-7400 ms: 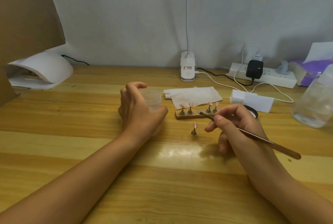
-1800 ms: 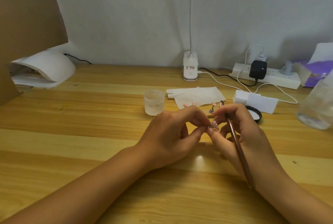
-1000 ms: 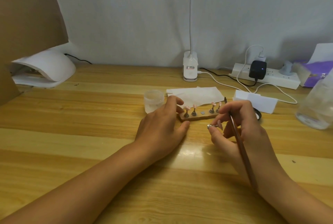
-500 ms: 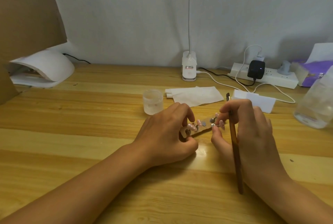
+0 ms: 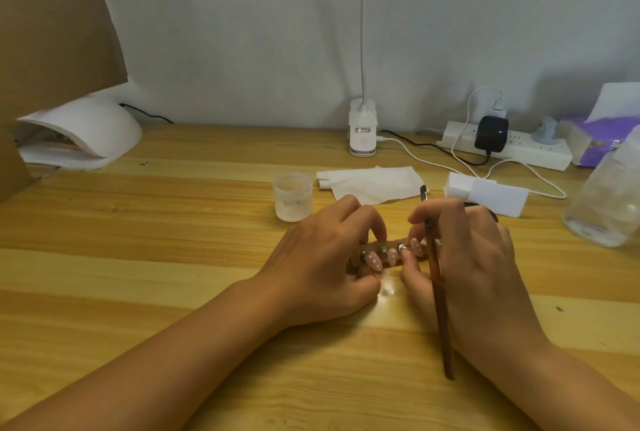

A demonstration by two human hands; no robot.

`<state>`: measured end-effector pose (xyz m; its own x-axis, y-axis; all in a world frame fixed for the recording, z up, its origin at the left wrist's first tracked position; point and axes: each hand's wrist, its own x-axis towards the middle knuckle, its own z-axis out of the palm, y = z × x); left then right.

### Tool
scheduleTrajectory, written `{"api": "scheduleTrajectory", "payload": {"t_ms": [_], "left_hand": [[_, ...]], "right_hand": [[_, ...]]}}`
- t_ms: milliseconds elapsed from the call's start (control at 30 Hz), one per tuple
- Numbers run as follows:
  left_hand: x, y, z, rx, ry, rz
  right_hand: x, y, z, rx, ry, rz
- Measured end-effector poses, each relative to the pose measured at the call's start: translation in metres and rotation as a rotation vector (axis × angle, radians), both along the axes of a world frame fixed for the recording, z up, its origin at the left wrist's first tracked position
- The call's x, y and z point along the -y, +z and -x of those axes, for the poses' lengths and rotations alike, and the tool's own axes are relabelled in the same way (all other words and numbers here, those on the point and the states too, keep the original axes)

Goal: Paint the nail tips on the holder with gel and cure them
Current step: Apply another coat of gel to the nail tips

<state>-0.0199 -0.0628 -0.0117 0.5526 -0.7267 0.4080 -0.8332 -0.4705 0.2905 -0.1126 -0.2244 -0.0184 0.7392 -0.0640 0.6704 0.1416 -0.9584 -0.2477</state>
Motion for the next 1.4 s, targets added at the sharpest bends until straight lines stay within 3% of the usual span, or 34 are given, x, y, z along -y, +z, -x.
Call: {"api": "scheduleTrajectory", "payload": {"t_ms": [367,1400], "left_hand": [[0.0003,0.0013,0.0005,0.019,0.006,-0.032],[0.0016,-0.0018,-0.0035,-0.109,0.132,0.039]], "right_hand": [[0.0007,-0.0003,0.001,-0.106,-0.03,-0.002],[0.0024,-0.0023,-0.0011,-0.06,-0.075,-0.068]]}}
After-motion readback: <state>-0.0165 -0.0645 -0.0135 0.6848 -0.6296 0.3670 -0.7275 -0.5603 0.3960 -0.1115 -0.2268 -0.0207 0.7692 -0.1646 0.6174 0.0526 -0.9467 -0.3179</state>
